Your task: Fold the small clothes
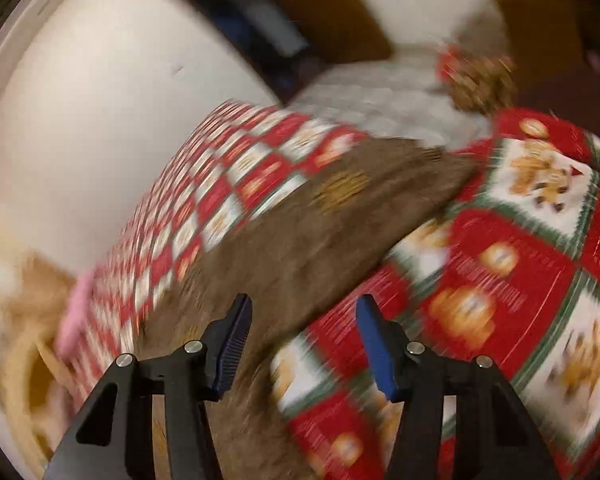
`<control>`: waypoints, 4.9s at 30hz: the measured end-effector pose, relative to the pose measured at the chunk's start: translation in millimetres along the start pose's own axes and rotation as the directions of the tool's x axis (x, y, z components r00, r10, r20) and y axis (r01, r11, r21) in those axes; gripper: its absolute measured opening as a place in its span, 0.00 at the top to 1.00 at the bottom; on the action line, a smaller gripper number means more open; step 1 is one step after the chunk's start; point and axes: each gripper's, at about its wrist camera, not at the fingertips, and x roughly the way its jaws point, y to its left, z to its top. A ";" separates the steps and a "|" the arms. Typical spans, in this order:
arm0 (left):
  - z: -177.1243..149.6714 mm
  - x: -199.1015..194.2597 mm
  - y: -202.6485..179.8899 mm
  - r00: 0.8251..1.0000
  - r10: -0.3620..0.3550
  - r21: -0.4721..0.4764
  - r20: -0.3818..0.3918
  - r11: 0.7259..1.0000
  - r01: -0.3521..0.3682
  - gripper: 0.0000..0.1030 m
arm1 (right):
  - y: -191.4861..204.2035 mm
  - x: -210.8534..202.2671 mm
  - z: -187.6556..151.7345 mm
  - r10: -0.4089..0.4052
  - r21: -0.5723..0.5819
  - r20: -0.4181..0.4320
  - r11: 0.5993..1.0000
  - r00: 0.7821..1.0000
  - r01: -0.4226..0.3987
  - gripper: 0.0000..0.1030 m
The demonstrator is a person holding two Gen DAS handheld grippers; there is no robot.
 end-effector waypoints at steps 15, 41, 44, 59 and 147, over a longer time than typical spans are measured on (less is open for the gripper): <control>-11.9 41.4 8.1 0.985 -0.115 -0.138 -0.131 0.986 0.096 0.00 | -63.0 48.7 74.7 -0.134 0.147 -0.002 0.980 0.991 0.133 0.51; -13.3 39.6 10.3 0.988 -0.136 -0.149 -0.077 0.981 0.124 0.00 | 186.9 48.7 -26.3 0.026 -0.466 -0.053 0.883 0.998 -0.047 0.93; -13.0 39.9 11.0 0.987 -0.141 -0.151 -0.073 0.980 0.129 0.00 | 227.0 74.5 -90.3 0.082 -0.533 -0.163 0.832 0.983 -0.158 0.93; -13.5 39.4 10.6 0.987 -0.146 -0.152 -0.064 0.979 0.135 0.00 | 221.9 150.9 -213.5 0.103 -0.576 -0.354 0.759 0.930 -0.303 0.88; 4.6 98.0 195.8 0.983 0.081 -0.612 -0.167 0.773 -0.168 0.92 | 127.0 100.7 -168.3 0.040 -0.598 -0.061 0.799 0.997 -0.068 0.26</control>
